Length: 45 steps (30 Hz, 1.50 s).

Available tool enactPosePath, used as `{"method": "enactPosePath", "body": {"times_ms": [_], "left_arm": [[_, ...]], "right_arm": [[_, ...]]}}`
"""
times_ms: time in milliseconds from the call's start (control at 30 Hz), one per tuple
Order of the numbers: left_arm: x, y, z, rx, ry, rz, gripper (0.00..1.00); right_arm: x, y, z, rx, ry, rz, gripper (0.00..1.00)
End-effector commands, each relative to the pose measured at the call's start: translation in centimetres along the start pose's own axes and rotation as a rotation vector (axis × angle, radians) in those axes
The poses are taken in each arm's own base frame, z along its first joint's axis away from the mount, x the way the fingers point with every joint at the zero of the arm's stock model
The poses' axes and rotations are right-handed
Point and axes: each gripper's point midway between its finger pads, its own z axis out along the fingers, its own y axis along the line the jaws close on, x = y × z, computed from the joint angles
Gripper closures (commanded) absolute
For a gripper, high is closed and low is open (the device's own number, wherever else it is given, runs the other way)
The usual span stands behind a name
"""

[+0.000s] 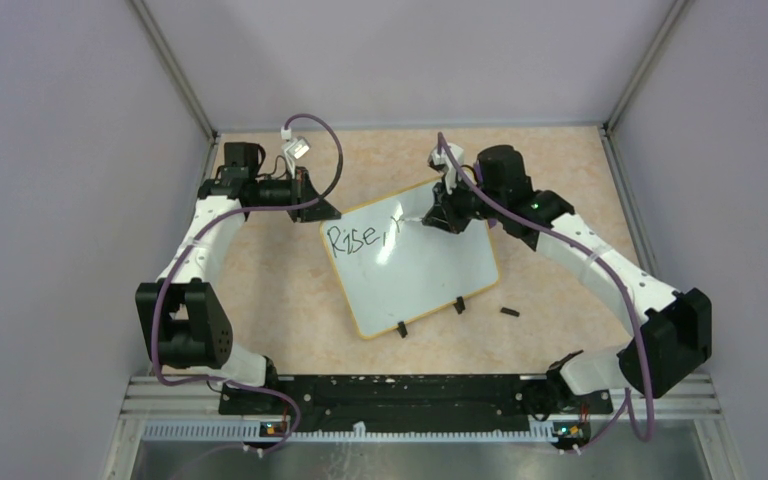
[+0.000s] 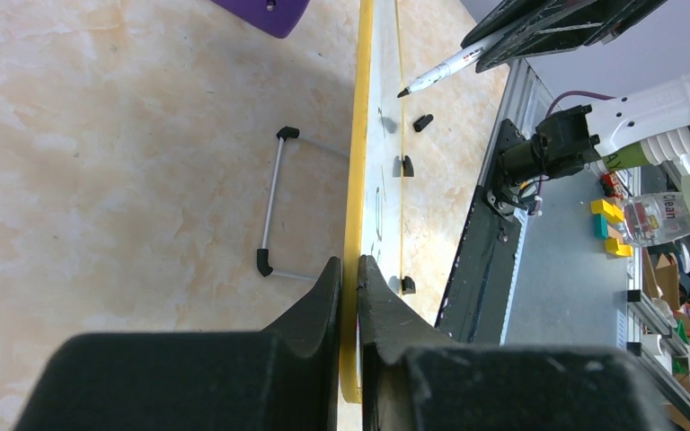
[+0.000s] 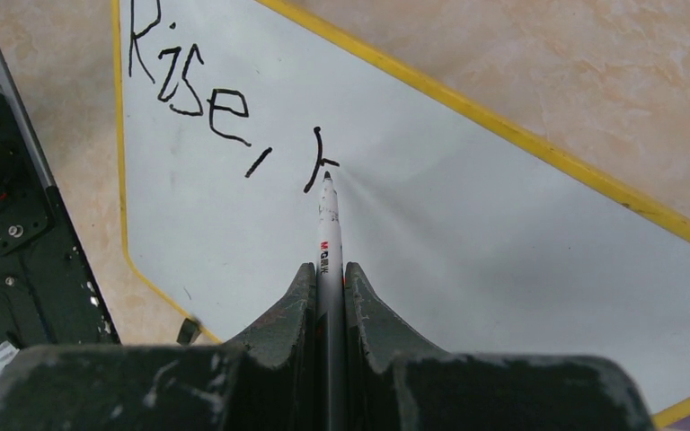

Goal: Write a sentence on the whiteboard

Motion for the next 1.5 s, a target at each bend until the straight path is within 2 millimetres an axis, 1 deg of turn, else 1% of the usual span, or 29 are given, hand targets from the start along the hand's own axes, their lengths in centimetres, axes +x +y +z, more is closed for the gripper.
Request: {"method": "enactPosePath", "body": {"times_ms": [0,300,500,600,700,867,1167,1467], "left_arm": [[1.0,-0.1,0.2,-0.032,0.031,-0.005,1.00],[1.0,0.0,0.2,-0.031,0.032,-0.008,1.00],[1.1,0.0,0.2,-0.031,0.033,-0.010,1.00],[1.1,0.0,0.2,-0.030,0.033,-0.009,1.00],[1.1,0.1,0.3,-0.028,0.035,-0.014,1.00],[1.1,0.0,0.2,-0.027,0.034,-0.010,1.00],[1.1,0.1,0.3,-0.024,0.036,-0.010,1.00],[1.0,0.2,0.3,-0.026,0.036,-0.011,1.00]], "right_arm": [[0.1,-0.9,0.2,0.023,-0.003,-0.017,1.00],[0.7,-1.8,0.5,0.056,0.015,-0.009,1.00],[0.7,-3.3,-0.2,0.099,0.020,-0.011,1.00],[0.6,-3.7,-0.5,0.109,0.018,-0.014,1.00],[0.3,-3.7,-0.5,0.107,0.012,-0.016,1.00],[-0.8,-3.6,-0.2,0.092,-0.012,-0.013,1.00],[-1.5,-3.1,0.2,0.059,-0.029,-0.002,1.00],[-1.1,-2.3,1.1,0.027,-0.015,-0.006,1.00]]}}
